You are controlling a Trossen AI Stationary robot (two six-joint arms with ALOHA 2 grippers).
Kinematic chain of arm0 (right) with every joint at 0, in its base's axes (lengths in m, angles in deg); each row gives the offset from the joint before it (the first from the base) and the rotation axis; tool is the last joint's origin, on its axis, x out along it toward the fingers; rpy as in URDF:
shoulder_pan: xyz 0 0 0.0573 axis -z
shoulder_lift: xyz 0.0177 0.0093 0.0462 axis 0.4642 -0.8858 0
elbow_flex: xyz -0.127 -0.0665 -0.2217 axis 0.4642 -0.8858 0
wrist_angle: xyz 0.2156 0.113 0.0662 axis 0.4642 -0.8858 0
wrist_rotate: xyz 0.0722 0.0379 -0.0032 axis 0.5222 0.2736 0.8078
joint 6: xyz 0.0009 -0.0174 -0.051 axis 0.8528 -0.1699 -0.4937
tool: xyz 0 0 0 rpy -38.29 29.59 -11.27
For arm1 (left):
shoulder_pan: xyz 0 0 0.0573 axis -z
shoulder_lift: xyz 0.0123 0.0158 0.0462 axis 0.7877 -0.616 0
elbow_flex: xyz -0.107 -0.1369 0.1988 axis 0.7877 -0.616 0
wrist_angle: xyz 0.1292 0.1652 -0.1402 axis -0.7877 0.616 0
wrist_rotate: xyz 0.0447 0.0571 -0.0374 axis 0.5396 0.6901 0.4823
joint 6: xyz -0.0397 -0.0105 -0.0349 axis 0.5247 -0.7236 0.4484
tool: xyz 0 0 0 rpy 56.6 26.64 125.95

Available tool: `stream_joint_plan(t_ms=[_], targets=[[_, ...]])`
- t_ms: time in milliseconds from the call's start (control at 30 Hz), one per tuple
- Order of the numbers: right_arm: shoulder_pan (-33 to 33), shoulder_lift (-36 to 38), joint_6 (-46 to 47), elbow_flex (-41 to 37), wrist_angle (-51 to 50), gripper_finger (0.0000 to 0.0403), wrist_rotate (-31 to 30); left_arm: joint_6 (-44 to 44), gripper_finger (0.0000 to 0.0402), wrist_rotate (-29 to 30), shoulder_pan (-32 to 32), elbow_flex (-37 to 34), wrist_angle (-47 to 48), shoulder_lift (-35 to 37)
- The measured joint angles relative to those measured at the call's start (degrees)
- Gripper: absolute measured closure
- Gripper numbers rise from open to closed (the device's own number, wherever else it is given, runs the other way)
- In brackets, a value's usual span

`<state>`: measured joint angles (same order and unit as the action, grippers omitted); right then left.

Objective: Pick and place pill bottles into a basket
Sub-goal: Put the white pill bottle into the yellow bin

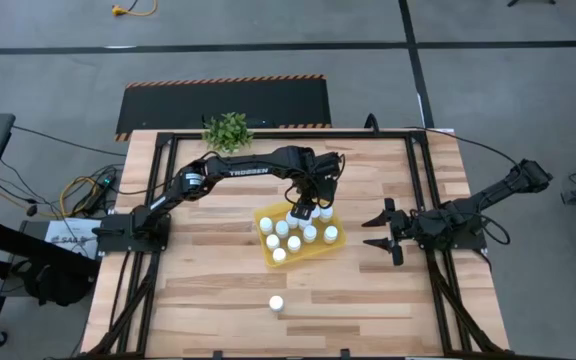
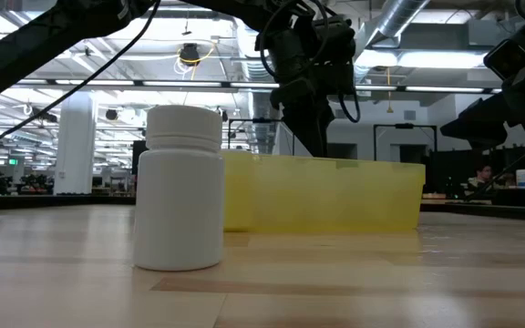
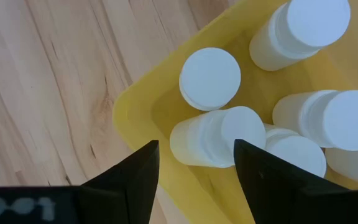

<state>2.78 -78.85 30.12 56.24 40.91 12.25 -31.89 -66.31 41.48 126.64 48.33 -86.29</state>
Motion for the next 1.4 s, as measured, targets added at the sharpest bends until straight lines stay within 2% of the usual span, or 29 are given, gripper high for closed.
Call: stream_joint_plan(t_ms=[433, 1400], targets=[[0.01, -0.02, 0.02, 0.0, 0.0, 0.0173, -0.01, -1.19, 0.0205, 2.95, -0.49, 0.0, 0.25, 0.0], [0.02, -0.02, 0.0, 0.0, 0.0, 0.0173, -0.02, 0.71, 0.0205, 3.02, 1.01, 0.0, -0.2, 0.0]])
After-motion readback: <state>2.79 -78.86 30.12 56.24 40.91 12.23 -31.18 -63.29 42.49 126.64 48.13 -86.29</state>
